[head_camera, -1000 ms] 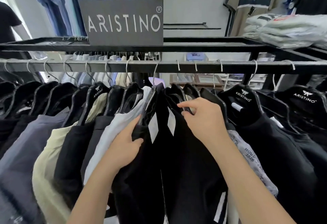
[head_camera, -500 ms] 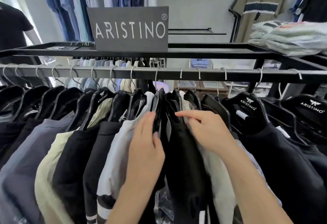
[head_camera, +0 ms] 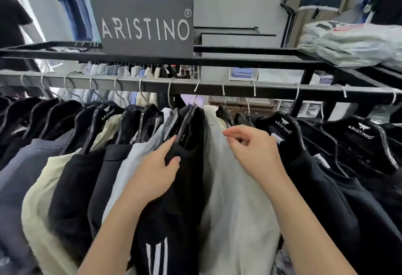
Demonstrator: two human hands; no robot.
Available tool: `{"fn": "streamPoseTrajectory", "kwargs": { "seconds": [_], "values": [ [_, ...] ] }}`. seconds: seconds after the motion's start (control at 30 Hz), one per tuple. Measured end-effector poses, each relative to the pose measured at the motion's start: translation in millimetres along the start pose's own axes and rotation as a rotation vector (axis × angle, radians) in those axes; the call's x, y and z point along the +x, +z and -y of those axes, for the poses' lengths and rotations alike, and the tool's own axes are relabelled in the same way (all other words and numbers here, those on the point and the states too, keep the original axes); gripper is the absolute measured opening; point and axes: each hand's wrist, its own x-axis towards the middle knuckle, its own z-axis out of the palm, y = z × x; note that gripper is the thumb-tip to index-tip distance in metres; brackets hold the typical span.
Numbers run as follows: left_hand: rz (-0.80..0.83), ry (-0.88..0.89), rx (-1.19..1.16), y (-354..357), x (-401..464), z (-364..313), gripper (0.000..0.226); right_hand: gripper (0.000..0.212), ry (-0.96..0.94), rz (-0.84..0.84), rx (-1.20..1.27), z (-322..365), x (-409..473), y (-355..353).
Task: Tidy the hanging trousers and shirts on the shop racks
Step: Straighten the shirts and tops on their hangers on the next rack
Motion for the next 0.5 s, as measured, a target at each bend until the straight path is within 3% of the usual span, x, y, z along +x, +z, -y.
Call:
{"fn": "streamPoseTrajectory", "kwargs": {
  "seconds": [0.13,0.3,0.37,0.47,0.5],
  "values": [
    [-0.011,-0.011,0.088,1,-3,-9,0.048,0.030,0.004,0.095,0.059,-4,3,-9],
    [-0.243,0.070,0.186,22,-12,-26,0.044,0.029,-0.021,0.143,0.048,-4,-1,-9],
    [-0.271,0.079,0.192,27,-9,-27,0.035,0.027,-0.040,0.147,0.007,-5,-4,-7],
    [-0.289,0.079,0.238,25,2,-39,0.002,0.030,-0.106,0.148,-0.131,-5,-7,-1],
    [-0.296,0.066,0.252,25,8,-45,0.007,0.032,-0.118,0.151,-0.168,-4,-7,0]
  ]
}}
